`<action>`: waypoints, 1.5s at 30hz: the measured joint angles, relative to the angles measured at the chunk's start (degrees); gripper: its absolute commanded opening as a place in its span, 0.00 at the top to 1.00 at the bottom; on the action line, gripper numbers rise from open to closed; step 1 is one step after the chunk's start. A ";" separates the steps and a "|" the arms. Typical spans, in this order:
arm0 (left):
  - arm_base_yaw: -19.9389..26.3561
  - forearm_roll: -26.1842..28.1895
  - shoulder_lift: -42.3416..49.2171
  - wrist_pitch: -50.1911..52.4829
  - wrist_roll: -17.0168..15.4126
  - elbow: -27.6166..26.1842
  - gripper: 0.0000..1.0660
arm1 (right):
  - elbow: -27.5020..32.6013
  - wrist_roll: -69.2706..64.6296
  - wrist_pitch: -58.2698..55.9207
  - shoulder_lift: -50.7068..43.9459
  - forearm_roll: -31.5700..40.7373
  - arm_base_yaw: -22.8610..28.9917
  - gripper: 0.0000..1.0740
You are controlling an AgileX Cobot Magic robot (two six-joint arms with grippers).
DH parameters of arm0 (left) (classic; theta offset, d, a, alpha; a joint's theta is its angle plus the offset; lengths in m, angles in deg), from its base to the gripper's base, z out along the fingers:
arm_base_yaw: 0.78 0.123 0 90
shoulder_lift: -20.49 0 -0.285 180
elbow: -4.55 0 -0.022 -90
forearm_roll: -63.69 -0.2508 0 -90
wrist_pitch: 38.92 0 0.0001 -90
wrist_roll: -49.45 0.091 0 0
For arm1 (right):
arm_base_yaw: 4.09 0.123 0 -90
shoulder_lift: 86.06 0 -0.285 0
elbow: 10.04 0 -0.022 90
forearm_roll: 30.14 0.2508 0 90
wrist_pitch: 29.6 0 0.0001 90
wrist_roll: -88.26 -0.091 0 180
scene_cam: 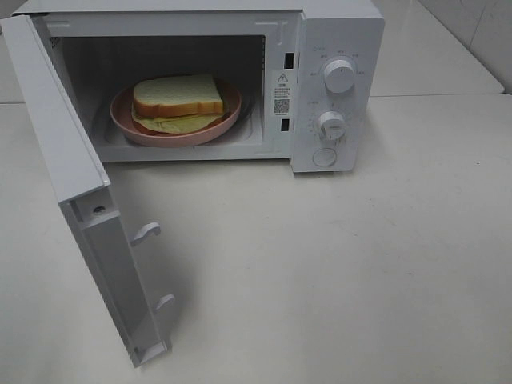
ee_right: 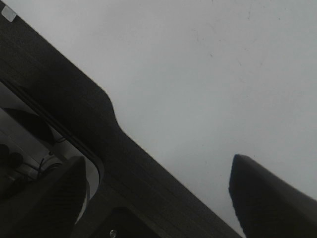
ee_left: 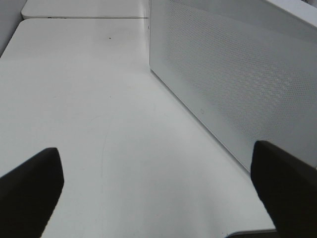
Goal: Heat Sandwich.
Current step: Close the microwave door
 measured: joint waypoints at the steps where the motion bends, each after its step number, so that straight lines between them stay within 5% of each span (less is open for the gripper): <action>1: 0.00 0.00 0.00 0.00 0.00 0.00 0.09 | 0.06 -0.23 0.00 -0.69 0.00 0.00 0.29; 7: 0.00 0.00 0.00 0.00 0.00 0.00 0.09 | 0.23 -1.20 -0.23 -8.25 0.00 -0.57 0.29; 16: 0.00 0.00 0.00 0.00 0.00 0.00 0.09 | 0.92 -1.26 -0.34 -19.14 0.00 -10.94 0.29; 27: 0.00 0.00 0.00 0.00 0.00 0.00 0.09 | 9.91 -2.23 0.57 -30.77 0.00 -26.30 0.29; 45: 0.00 0.00 0.00 0.00 0.00 0.00 0.09 | 12.55 -3.61 9.28 -38.50 4.76 -38.67 0.29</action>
